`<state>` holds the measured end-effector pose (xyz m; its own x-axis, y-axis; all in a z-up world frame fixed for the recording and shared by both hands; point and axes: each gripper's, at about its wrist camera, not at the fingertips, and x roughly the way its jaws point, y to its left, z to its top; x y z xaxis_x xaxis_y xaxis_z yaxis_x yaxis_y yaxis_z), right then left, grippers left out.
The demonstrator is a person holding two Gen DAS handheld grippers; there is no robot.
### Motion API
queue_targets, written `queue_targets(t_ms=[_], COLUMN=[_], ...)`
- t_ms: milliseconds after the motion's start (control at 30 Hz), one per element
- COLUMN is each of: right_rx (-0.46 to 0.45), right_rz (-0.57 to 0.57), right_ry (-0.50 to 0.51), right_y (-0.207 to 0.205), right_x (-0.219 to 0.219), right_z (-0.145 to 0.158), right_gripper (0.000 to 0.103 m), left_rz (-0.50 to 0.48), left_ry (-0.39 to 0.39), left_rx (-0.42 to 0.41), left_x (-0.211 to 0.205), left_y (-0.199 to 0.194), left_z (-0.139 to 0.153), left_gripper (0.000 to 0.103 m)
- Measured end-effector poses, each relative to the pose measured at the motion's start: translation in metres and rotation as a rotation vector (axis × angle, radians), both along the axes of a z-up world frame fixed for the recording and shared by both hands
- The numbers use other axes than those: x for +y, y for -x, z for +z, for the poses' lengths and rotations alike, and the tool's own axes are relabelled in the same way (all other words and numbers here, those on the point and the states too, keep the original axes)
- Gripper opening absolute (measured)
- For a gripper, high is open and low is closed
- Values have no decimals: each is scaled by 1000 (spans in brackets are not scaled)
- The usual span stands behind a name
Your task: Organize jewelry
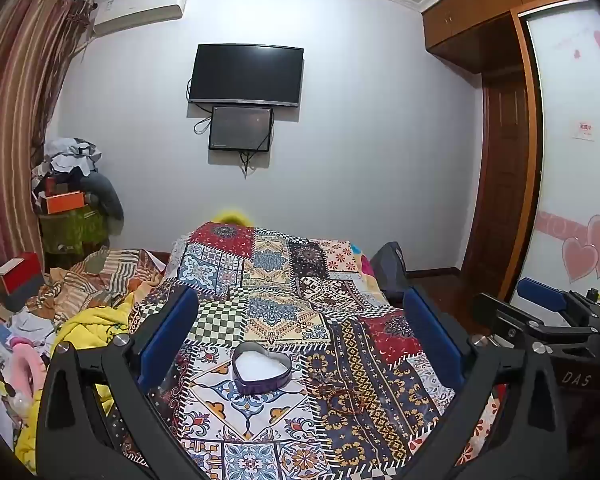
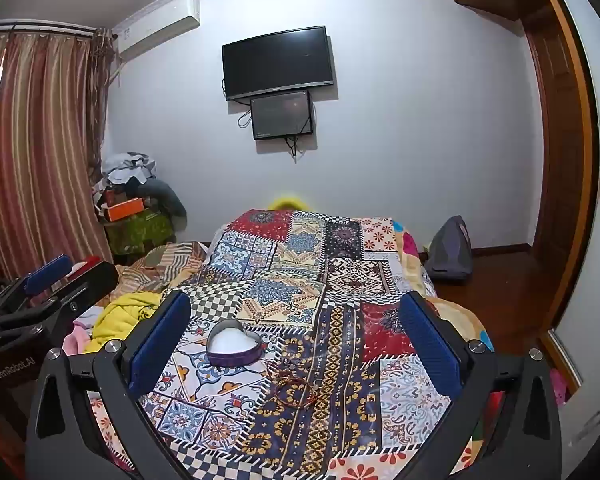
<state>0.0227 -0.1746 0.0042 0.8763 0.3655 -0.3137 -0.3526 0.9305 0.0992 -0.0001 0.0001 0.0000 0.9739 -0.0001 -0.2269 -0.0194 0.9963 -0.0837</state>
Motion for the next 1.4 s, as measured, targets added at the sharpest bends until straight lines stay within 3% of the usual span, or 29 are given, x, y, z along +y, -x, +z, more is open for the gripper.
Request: queue_targets(t_ms=[1067, 1400], right_rx=[13, 79], right_rz=[5, -12], right_ry=[10, 44], right_y=[-6, -24], right_x=[2, -1], right_z=[-6, -29], right_gripper=[103, 103], left_rz=[0, -8], left_ry=[5, 13], left_rx=[1, 47], left_x=[2, 5], left_y=[-2, -14], left_z=[-2, -9], left_gripper=[103, 103])
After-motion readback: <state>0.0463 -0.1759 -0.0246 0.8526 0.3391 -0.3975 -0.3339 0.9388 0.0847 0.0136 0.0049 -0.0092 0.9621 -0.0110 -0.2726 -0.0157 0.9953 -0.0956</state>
